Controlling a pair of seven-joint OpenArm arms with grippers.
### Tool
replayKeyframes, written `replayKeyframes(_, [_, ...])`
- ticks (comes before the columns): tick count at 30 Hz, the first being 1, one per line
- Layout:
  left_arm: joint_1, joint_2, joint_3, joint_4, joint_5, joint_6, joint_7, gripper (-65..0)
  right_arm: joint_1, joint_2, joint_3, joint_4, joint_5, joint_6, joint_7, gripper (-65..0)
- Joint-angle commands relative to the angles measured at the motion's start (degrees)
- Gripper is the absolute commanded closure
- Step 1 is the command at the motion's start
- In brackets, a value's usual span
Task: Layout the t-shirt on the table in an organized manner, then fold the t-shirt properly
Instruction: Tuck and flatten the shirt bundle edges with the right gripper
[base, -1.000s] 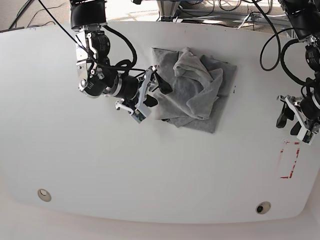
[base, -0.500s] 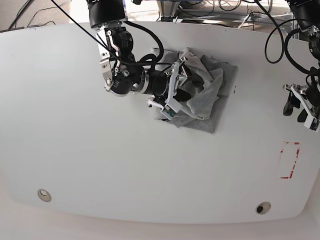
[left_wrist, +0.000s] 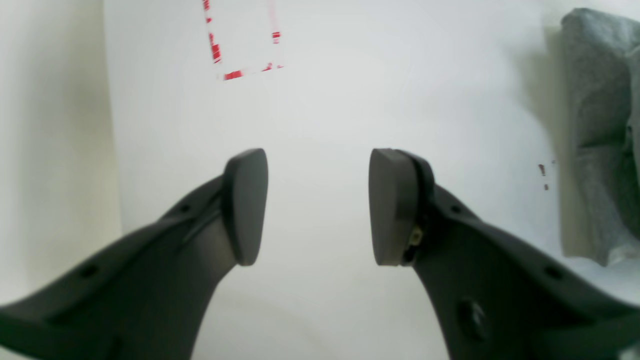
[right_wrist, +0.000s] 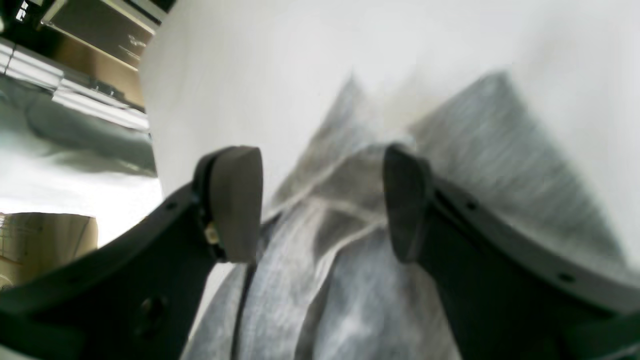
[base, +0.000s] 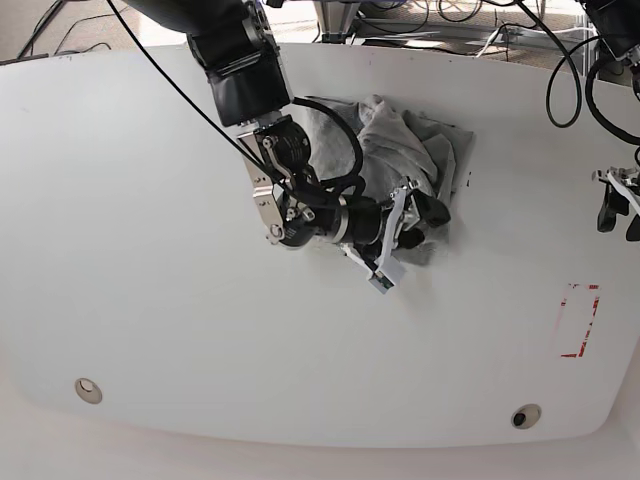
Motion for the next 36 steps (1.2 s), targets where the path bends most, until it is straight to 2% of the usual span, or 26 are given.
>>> replayKeyframes(1, [-0.75,-1.20,-0.38,0.96,-1.04,-0.06,-1.22,-30.1,5.84,-0.84,0.05,-0.66,2.20,0.43,1.94,-36.5])
replayKeyframes(7, [-0.75,-1.20,-0.38,0.96,-0.95,-0.06,-1.13,-30.1,10.33,-0.84,0.32,-0.57,8.80,-0.18,1.68,-36.5])
replayKeyframes(12, [-0.75,-1.03,0.06,1.05,-1.04,-0.06,-1.13,-30.1,9.54,5.04,0.23,2.24,15.48,-0.44,0.88,-36.5])
replayKeyframes(14, [-0.75,-0.94,0.15,1.05,-1.04,-0.06,-1.13,-30.1,6.28,7.68,0.14,5.67,17.76,-2.03,-0.17,-36.5])
replayKeyframes(18, [-0.66,-0.94,1.73,1.05,-1.04,-0.06,-1.13,-30.1,0.74,11.46,0.14,12.09,18.90,-5.10,-0.96,-36.5])
replayKeyframes(22, [-0.57,-0.85,4.20,1.05,-1.04,-0.06,-1.13,-30.1,-4.79,13.66,0.05,16.84,18.90,-5.90,-0.96,-36.5])
replayKeyframes(30, [1.62,-0.85,4.90,0.96,-1.04,-0.06,-1.48,-30.1,-10.68,14.27,0.05,19.39,18.55,-5.81,-0.96,-36.5])
replayKeyframes(36, [1.80,-0.76,4.90,0.70,-0.95,-0.06,-1.39,-30.1,-11.21,12.87,-0.03,19.30,18.55,-5.72,-0.70,-36.5])
